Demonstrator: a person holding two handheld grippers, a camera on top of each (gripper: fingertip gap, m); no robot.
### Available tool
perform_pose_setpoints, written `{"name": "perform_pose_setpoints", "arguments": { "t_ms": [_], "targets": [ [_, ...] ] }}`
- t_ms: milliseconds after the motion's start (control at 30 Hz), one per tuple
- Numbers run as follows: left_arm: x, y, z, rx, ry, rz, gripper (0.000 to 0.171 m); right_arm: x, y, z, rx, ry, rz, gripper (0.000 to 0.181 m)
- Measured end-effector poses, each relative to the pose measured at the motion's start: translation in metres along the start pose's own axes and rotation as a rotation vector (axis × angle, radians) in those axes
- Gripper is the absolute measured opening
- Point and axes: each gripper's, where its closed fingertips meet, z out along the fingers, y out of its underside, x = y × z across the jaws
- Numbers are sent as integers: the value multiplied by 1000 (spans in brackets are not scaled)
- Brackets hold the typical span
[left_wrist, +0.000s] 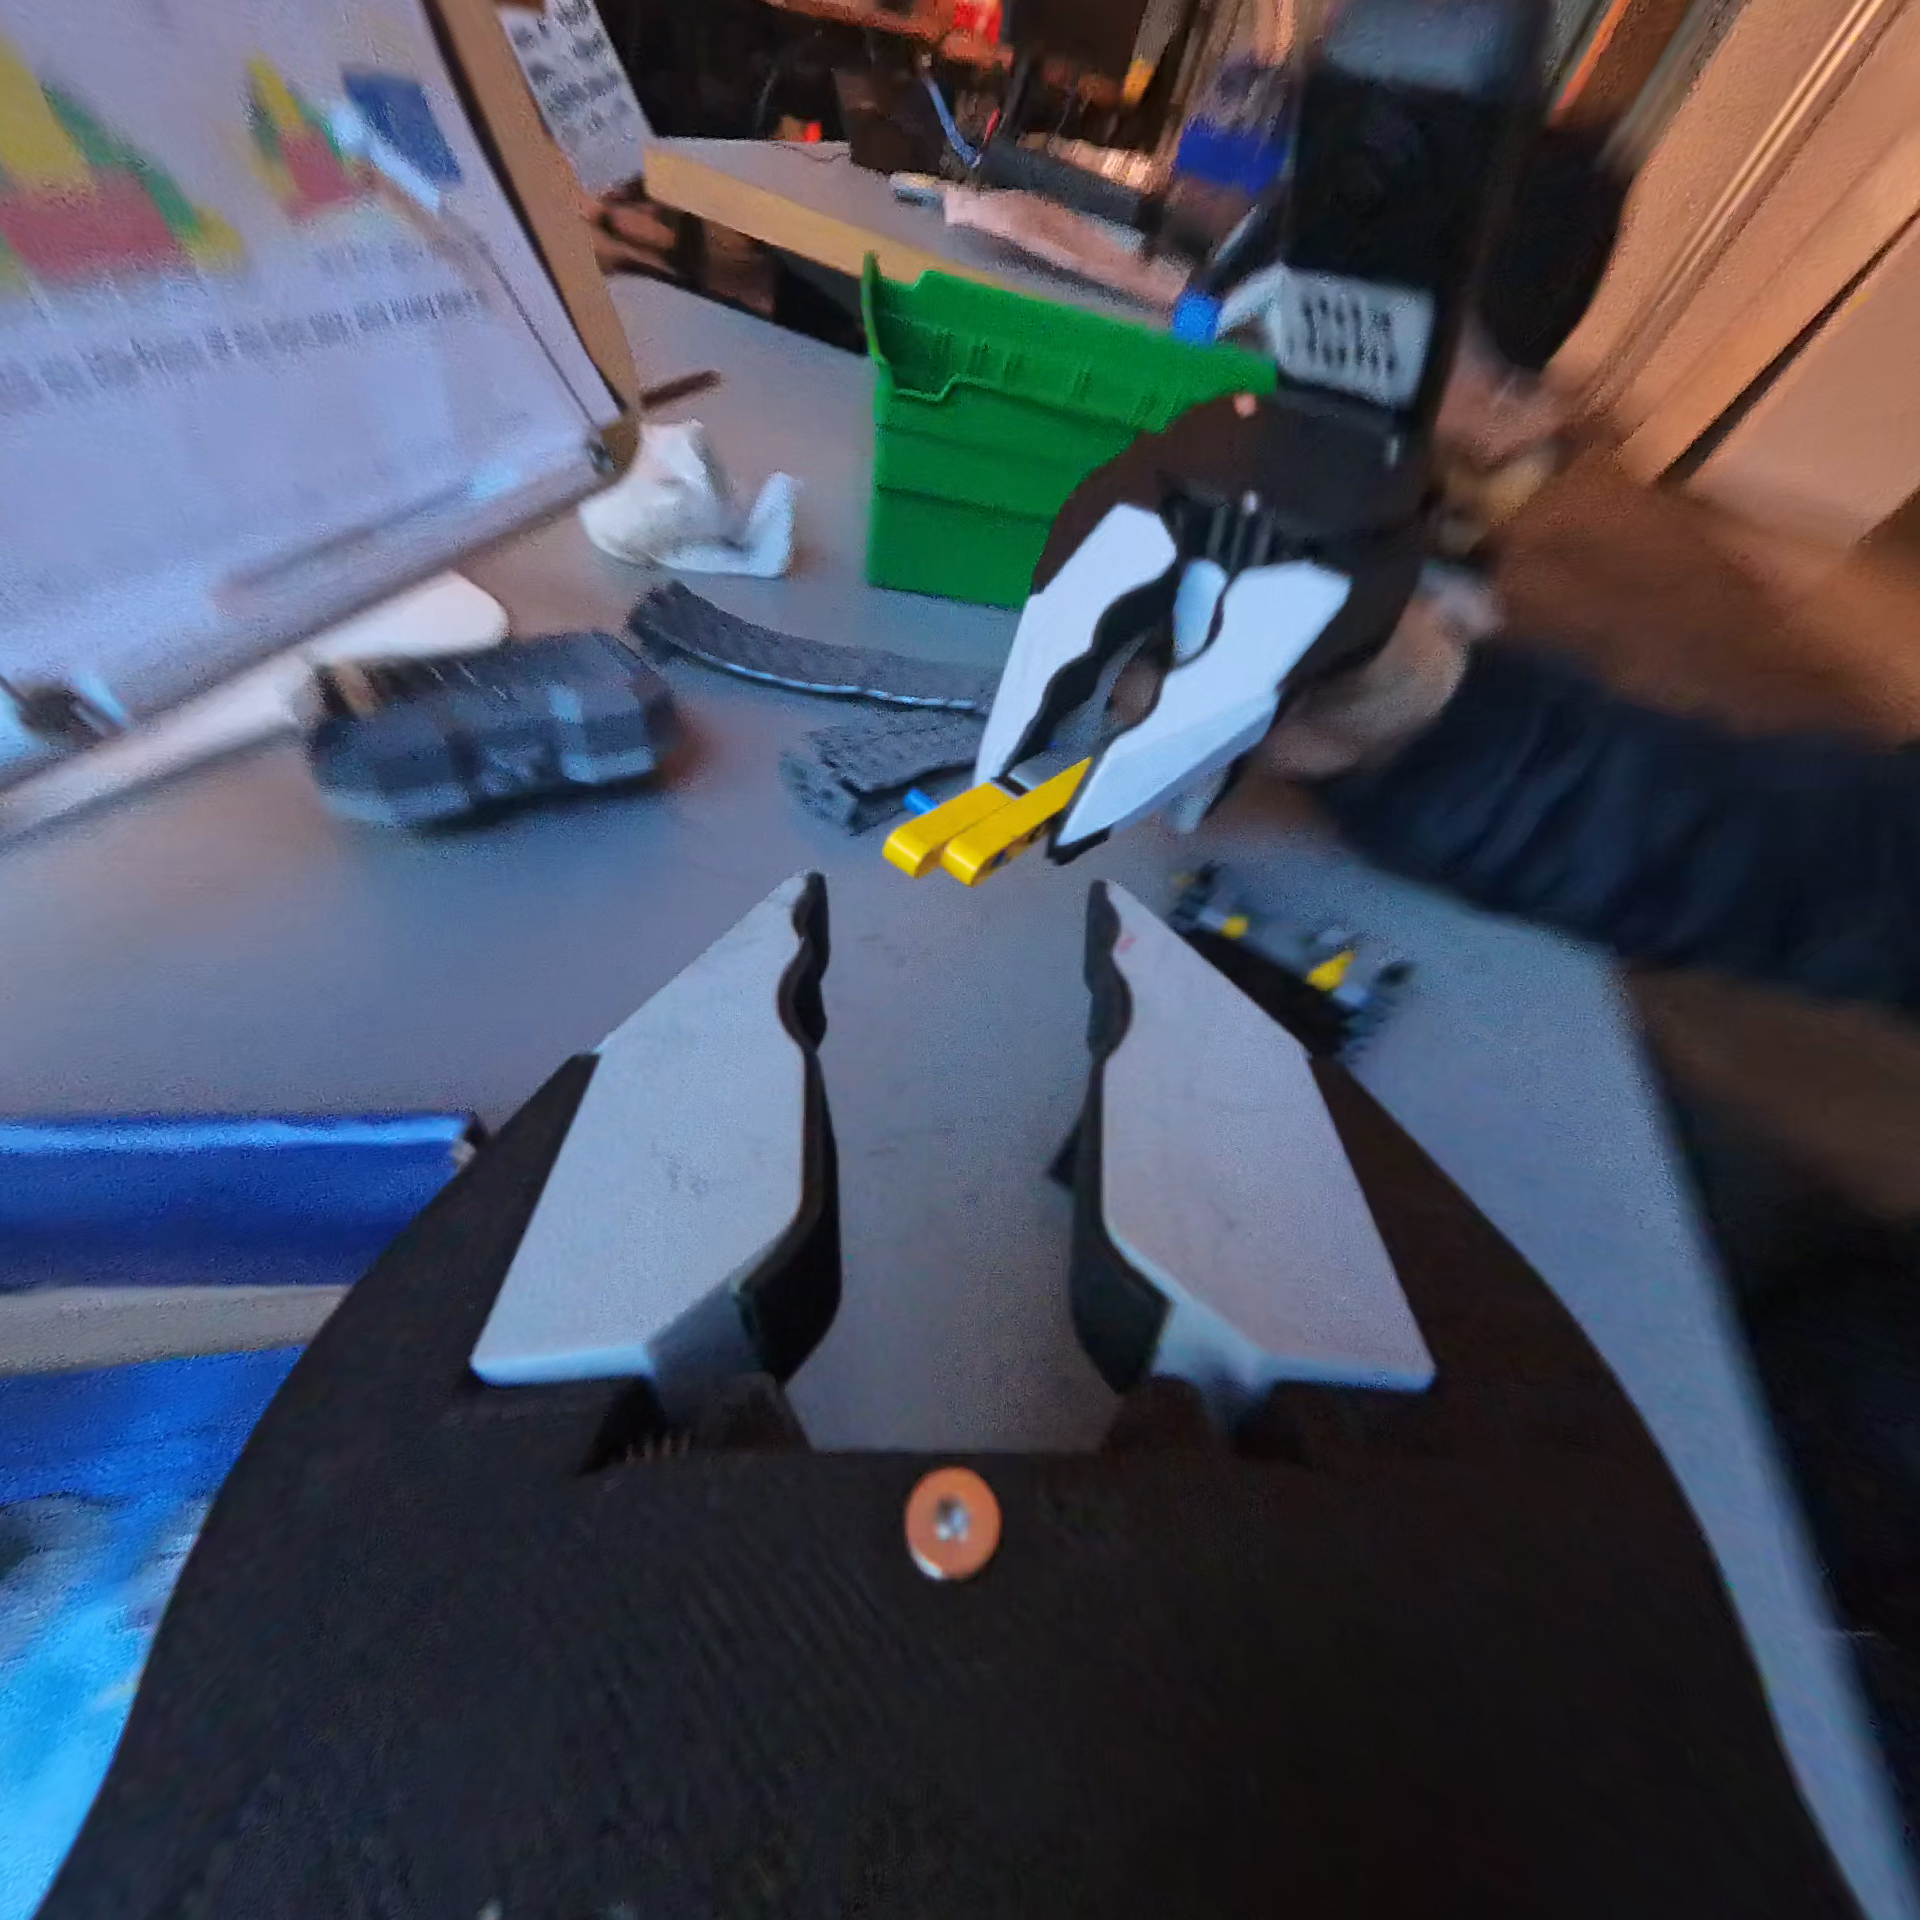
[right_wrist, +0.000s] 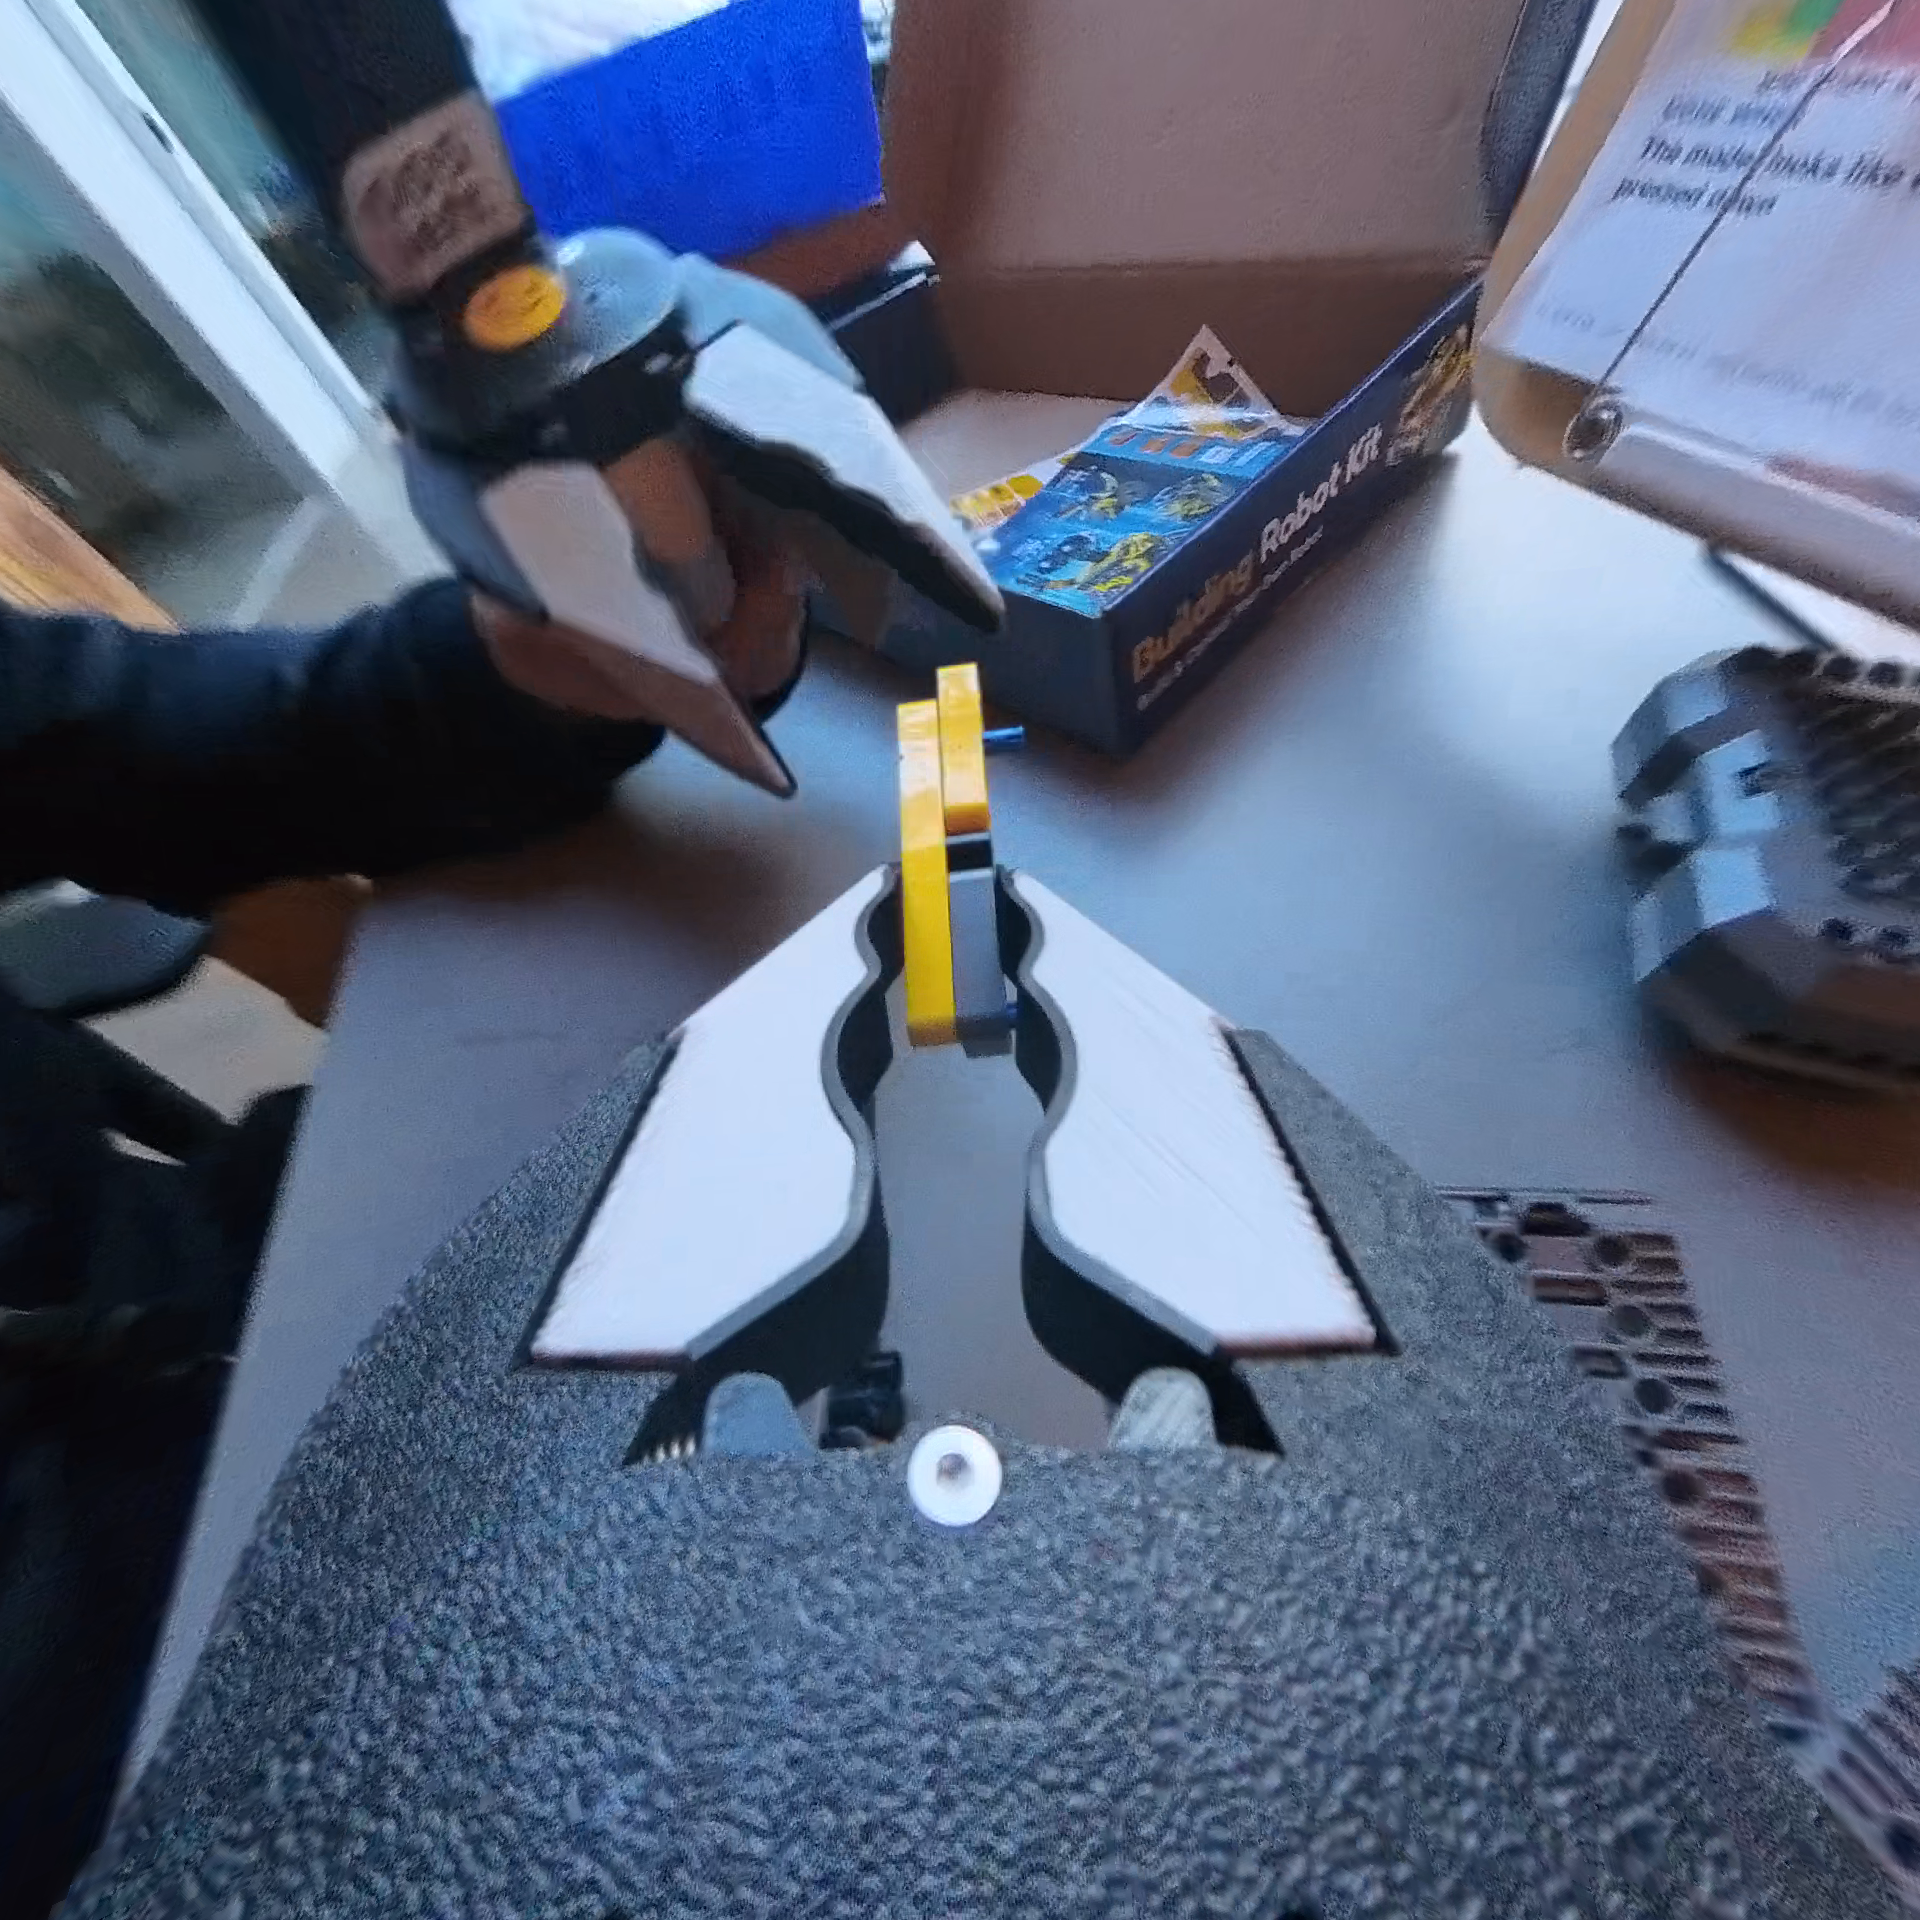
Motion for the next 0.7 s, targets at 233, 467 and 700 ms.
{"name": "perform_pose_setpoints", "arguments": {
  "t_ms": [233, 467, 700],
  "targets": [
    [15, 3, -2, -34, -275, 751, 28, -23, 3, -1, -12, -267, 318, 15],
    [35, 5, 0, -16, -219, 869, 20, -45, 21, 3, -126, -410, 422, 15],
    [53, 15, -2, -19, -53, 804, 24, -51, 16, -3, -108, -517, 541, 15]
  ]
}}
